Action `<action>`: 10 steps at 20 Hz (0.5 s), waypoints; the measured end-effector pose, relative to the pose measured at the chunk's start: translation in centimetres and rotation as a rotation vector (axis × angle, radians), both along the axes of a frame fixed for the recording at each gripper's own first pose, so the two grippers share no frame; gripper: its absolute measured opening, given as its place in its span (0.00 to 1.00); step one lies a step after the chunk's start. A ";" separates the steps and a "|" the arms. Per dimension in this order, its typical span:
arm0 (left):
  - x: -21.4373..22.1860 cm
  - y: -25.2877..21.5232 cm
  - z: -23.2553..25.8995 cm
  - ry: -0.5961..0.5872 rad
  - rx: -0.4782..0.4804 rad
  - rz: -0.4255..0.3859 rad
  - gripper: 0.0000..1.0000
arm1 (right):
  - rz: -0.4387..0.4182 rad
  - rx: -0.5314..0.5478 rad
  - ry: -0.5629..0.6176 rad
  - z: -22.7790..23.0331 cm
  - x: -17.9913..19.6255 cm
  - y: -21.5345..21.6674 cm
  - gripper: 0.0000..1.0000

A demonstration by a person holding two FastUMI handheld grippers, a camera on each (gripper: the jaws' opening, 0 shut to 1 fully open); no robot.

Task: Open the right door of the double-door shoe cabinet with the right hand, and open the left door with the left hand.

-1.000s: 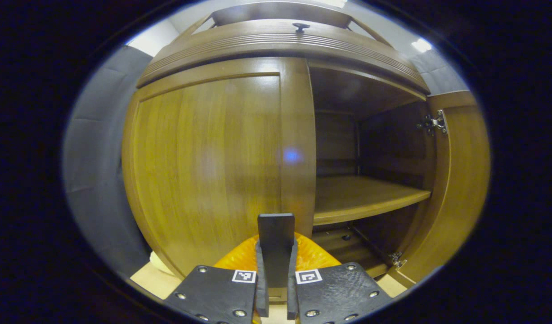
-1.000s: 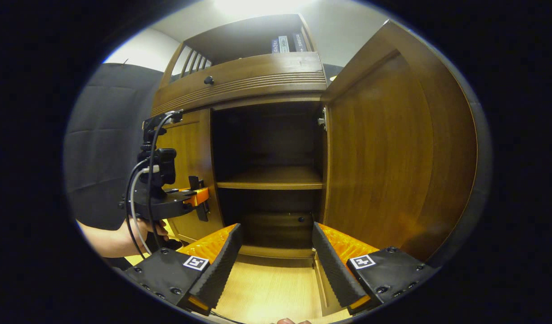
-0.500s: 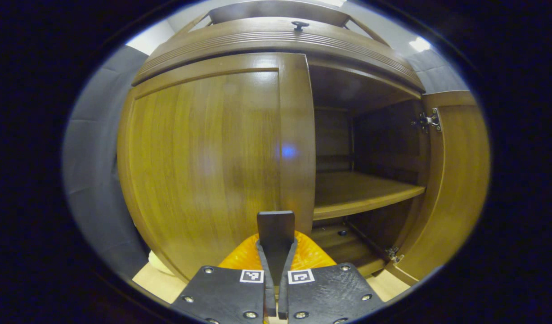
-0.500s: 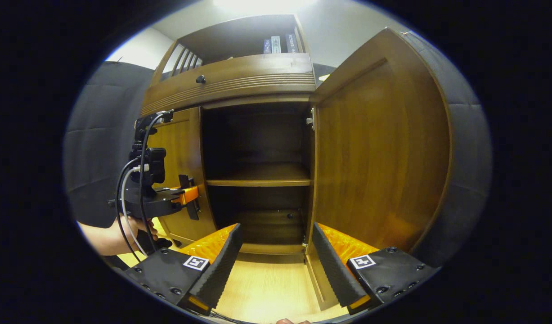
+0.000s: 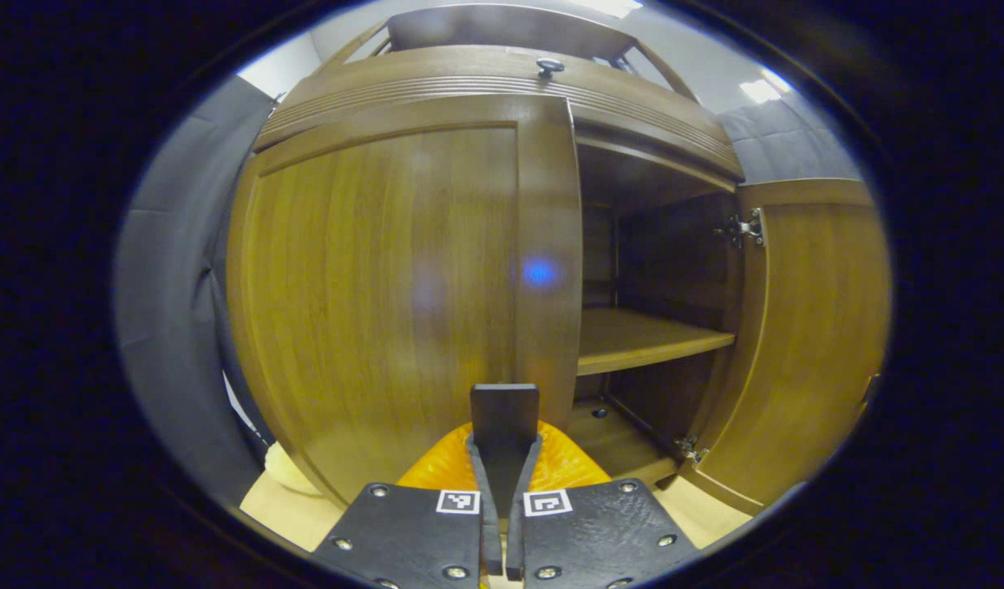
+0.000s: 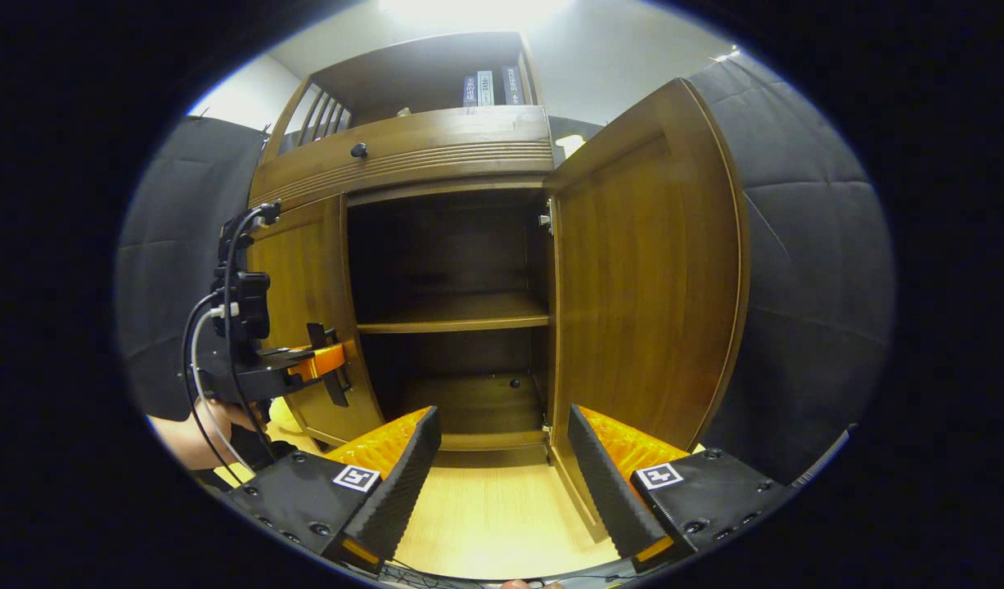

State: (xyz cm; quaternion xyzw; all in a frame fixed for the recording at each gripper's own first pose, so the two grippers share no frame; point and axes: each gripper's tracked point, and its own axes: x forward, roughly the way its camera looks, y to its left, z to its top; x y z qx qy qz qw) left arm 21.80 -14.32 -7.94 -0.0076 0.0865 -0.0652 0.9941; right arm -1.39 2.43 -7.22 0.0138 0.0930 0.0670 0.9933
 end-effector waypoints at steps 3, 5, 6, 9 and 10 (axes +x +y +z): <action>-0.6 0.3 0.7 0.000 -0.009 -0.028 0.05 | -0.019 0.009 -0.004 0.2 -0.8 0.5 0.92; -0.7 0.4 1.6 -0.006 -0.014 -0.040 0.05 | -0.022 0.013 -0.009 0.3 -1.2 1.0 0.92; -0.8 0.4 1.7 -0.011 -0.016 -0.042 0.05 | -0.022 0.012 -0.011 0.3 -1.5 1.1 0.93; -1.5 0.9 2.6 -0.023 -0.025 -0.034 0.05 | -0.016 0.005 -0.017 0.5 -2.0 1.5 0.95; -1.6 1.0 2.9 -0.025 -0.027 -0.030 0.05 | -0.014 0.005 -0.018 0.6 -2.2 1.6 0.96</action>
